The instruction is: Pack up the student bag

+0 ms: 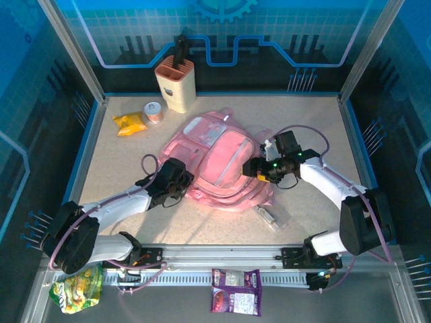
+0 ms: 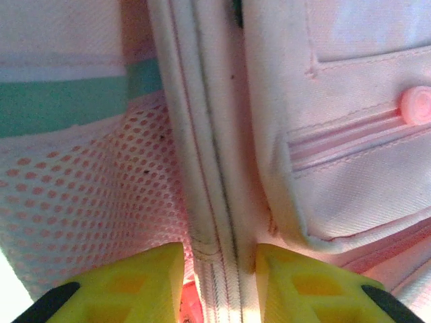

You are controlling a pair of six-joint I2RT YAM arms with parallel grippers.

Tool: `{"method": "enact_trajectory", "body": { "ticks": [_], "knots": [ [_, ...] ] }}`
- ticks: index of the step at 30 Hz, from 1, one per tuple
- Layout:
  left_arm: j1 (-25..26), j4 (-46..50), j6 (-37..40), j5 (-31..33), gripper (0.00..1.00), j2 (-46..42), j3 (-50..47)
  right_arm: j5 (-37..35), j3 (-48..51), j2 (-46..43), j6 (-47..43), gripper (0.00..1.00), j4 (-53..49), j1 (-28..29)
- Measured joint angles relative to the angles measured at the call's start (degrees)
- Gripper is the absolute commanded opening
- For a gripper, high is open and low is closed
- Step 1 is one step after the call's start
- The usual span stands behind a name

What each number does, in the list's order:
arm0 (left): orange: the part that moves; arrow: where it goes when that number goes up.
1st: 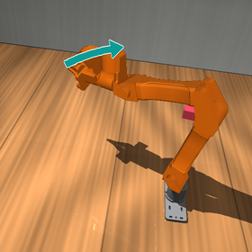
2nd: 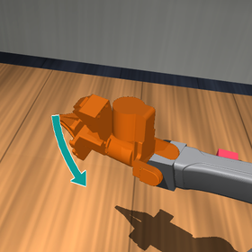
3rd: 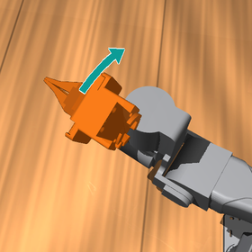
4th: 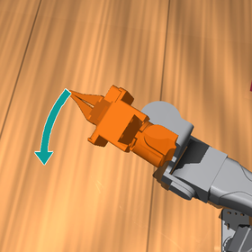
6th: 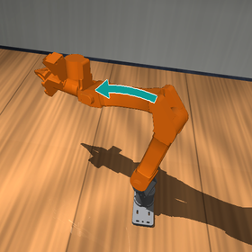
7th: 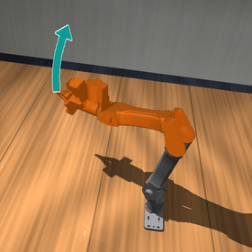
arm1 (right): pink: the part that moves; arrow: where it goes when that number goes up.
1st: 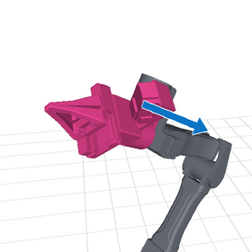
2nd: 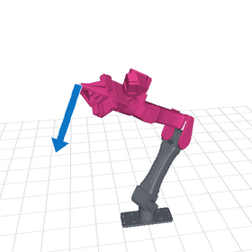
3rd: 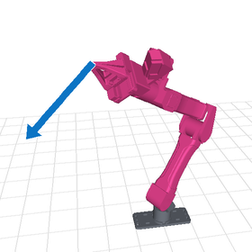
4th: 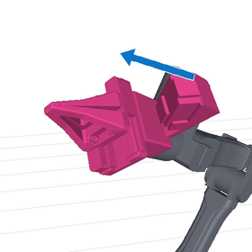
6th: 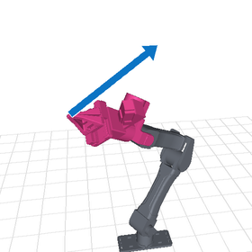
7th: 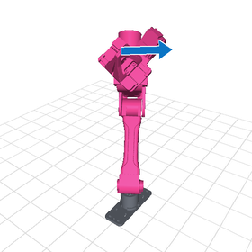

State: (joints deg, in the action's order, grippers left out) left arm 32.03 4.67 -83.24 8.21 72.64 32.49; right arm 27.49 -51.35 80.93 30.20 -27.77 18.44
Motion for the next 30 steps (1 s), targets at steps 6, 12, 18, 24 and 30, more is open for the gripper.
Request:
{"method": "enact_trajectory", "body": {
  "ticks": [6, 12, 18, 24, 30],
  "knots": [
    [0.4, -1.6, -0.9, -0.3, 0.40, 2.9, 0.0, 0.0, 0.0, 0.4, 0.0, 0.84, 0.0, 0.0],
    [0.4, -3.3, -0.3, -0.3, 0.16, 6.9, 2.2, 0.0, 0.0, 1.1, -0.3, 0.84, 0.4, 0.0],
    [0.3, -2.1, 0.3, 0.9, 0.00, 6.4, 3.1, -0.1, -1.8, 3.9, -1.0, 0.84, 0.1, 0.0],
    [0.1, 1.2, 0.6, 2.5, 0.00, 0.6, 3.1, -0.3, -7.9, 8.4, -1.8, 0.84, 0.0, 1.2],
    [0.6, 1.8, -0.7, 3.1, 0.00, -5.6, -0.5, -1.7, -18.7, 16.8, -2.8, 0.87, -0.1, 3.8]
  ]
}}
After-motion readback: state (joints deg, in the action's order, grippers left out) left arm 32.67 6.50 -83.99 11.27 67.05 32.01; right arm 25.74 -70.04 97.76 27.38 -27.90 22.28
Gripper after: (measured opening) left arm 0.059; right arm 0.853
